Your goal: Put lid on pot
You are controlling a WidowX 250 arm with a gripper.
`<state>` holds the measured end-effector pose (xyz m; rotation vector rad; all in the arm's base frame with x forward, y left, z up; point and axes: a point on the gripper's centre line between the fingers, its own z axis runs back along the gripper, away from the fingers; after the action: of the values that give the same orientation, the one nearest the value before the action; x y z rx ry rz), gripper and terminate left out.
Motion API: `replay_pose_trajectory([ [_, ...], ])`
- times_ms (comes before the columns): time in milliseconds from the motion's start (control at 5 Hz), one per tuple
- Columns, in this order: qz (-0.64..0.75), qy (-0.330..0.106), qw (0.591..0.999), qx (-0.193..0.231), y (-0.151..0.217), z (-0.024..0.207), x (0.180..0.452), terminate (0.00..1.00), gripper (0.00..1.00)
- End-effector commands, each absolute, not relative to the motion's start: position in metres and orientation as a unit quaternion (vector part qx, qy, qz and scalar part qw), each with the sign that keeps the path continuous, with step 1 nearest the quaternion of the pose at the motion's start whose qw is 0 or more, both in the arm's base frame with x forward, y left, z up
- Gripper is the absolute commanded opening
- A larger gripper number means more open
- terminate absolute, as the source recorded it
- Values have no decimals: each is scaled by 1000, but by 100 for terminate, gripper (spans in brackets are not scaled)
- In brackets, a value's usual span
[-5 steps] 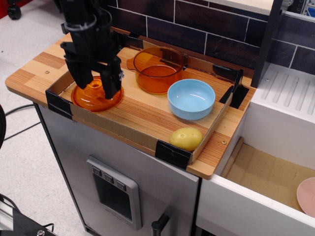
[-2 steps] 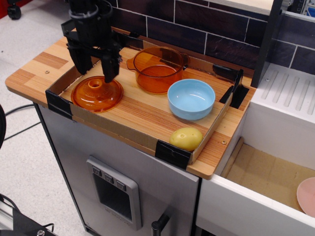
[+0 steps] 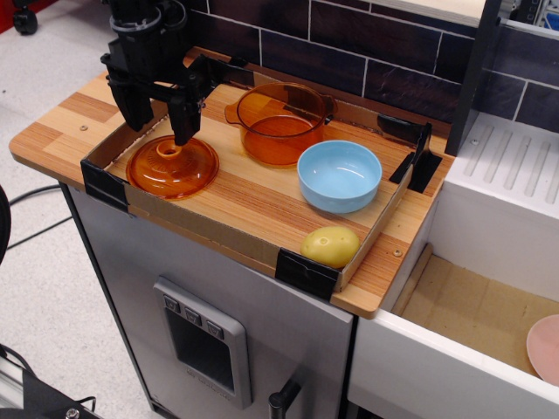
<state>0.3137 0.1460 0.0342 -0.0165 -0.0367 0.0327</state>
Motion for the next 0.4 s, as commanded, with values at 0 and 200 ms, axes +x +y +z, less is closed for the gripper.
replay_pose_trajectory([
  [0, -2, -33, 999, 11, 136, 33, 311, 0, 100],
  [200, -4, -31, 1000, 6, 132, 30, 309, 0, 100],
])
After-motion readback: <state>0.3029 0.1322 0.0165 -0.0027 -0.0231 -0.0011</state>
